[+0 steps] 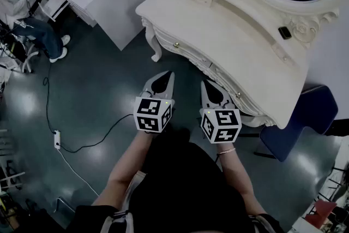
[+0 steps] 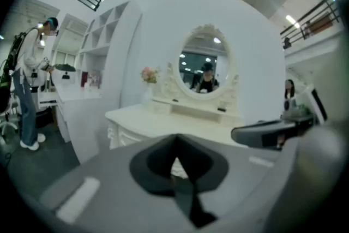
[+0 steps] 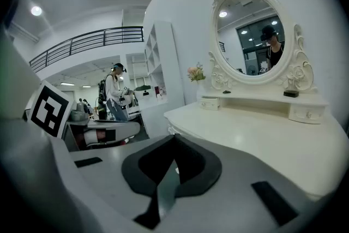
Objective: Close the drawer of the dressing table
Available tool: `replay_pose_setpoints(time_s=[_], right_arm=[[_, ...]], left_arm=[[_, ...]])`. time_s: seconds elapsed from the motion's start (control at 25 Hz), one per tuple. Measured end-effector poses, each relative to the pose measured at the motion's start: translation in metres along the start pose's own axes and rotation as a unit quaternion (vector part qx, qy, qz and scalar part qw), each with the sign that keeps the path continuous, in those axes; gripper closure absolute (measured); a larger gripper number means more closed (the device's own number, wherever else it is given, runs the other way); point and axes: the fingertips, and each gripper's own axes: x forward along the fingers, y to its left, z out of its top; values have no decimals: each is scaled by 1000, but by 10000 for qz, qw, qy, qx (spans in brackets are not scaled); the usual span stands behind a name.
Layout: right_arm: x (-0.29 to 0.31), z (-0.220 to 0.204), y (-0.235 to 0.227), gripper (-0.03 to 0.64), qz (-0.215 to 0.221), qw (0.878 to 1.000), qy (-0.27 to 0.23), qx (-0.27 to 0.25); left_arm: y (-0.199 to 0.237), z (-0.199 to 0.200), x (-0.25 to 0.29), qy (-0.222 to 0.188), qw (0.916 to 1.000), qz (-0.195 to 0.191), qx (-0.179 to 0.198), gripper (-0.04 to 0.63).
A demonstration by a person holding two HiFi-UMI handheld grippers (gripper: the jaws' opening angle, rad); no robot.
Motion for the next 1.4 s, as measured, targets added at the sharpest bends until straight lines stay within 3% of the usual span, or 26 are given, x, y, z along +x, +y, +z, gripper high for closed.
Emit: replay_pose_setpoints(time_s=[1.04,1.4], right_arm=[[-34,16,-43,614,-126,9987,-468,182],[-12,23,-45,614,-163,9987,-422,251]], left_arm=[[1,16,-12,-379,9989,279,52,588],[15,24,10,-364,9991,234,46,581]])
